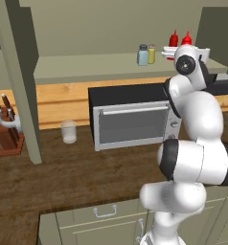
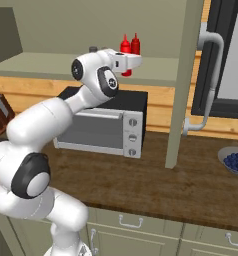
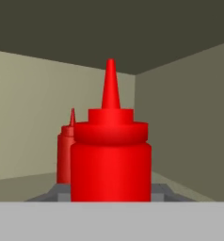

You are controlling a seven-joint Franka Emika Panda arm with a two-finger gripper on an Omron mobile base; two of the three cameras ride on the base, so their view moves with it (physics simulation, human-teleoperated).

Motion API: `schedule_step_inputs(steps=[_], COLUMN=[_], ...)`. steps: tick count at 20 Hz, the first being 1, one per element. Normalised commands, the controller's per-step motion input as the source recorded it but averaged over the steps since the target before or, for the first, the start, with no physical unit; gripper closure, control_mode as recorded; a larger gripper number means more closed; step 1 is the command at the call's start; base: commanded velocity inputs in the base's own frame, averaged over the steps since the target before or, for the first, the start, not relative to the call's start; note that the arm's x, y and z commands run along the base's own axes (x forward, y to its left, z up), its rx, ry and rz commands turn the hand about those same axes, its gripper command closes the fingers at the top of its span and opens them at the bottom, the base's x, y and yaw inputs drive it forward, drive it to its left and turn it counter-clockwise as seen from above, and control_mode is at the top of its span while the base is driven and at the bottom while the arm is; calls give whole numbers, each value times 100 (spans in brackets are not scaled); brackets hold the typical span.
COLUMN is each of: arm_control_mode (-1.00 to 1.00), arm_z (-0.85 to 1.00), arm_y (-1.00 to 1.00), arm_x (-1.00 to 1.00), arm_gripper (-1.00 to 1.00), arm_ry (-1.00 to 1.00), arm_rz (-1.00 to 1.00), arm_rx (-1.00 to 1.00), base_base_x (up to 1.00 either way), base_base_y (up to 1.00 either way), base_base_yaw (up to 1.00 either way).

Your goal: Put the shaker and condiment bottle from the counter next to their counterparts in the cabinet.

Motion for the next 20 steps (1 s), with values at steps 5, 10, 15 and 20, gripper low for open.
schedule_step_inputs(steps=[5,10,15,20], arm_control_mode=[-100,-100,-100,-100], arm_z=[-8,-9,-10,-10], arm_y=[-6,-5,-4,-2], arm_x=[22,25,27,25], arm_gripper=[100,100,100,100], arm_ry=[0,0,0,0], arm_rz=[0,0,0,0], arm_rx=[0,0,0,0], base_base_x=[0,0,0,0], base_base_y=[0,0,0,0], base_base_yaw=[0,0,0,0])
